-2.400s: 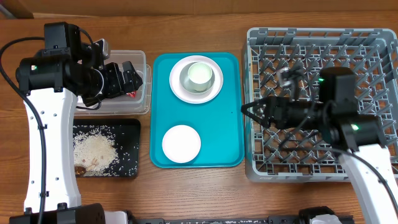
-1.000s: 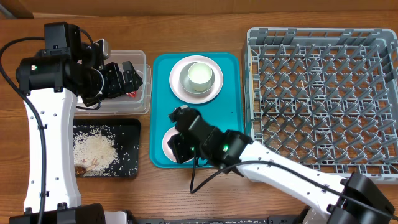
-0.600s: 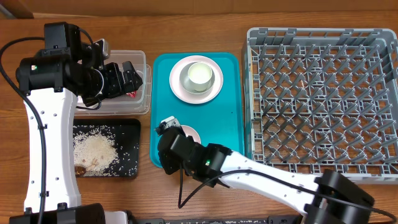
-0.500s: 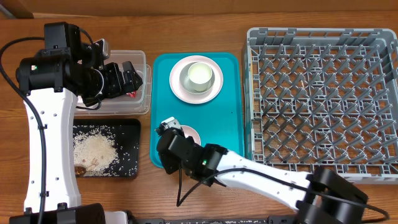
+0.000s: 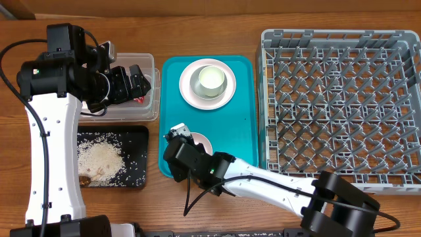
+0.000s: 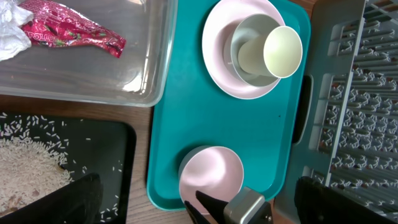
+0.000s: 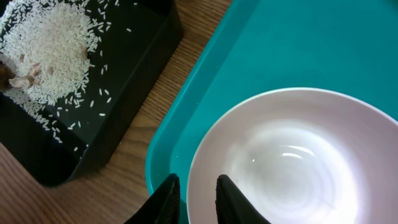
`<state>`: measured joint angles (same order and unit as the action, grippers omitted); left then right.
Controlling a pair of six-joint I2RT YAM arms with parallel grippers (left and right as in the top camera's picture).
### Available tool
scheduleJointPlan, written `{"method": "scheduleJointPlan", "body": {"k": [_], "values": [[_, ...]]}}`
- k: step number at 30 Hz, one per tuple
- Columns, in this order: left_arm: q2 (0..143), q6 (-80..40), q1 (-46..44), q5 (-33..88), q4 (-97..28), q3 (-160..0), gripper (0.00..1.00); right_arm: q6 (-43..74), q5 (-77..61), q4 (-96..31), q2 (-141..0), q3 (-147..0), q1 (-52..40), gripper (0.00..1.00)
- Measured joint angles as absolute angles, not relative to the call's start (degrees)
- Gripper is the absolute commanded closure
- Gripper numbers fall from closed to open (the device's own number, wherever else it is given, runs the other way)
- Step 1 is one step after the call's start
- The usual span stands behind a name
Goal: Sort waste into correct bins and load items into the dishwasher
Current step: 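Lower the right gripper onto the pink bowl rim and grasp it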
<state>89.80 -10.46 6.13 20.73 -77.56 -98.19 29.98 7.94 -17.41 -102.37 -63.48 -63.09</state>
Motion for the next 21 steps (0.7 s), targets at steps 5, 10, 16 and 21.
{"method": "scheduleJointPlan", "body": {"k": [5,10,16,21], "values": [[89.80,-10.46,6.13,20.73,-77.54,-98.19,0.00,29.93,7.97,-16.60,-103.39,-63.48,-63.09,0.78],[89.80,-10.46,6.13,20.73,-77.54,-98.19,0.00,29.93,7.97,-16.53,-103.59,-63.48,-63.09,0.78],[89.80,-10.46,6.13,20.73,-77.54,-98.19,0.00,29.71,6.57,-16.51,-103.79,-63.48,-63.09,0.77],[89.80,-10.46,6.13,20.73,-77.54,-98.19,0.00,29.12,4.97,-16.58,-103.79,-63.48,-63.09,0.76]]}}
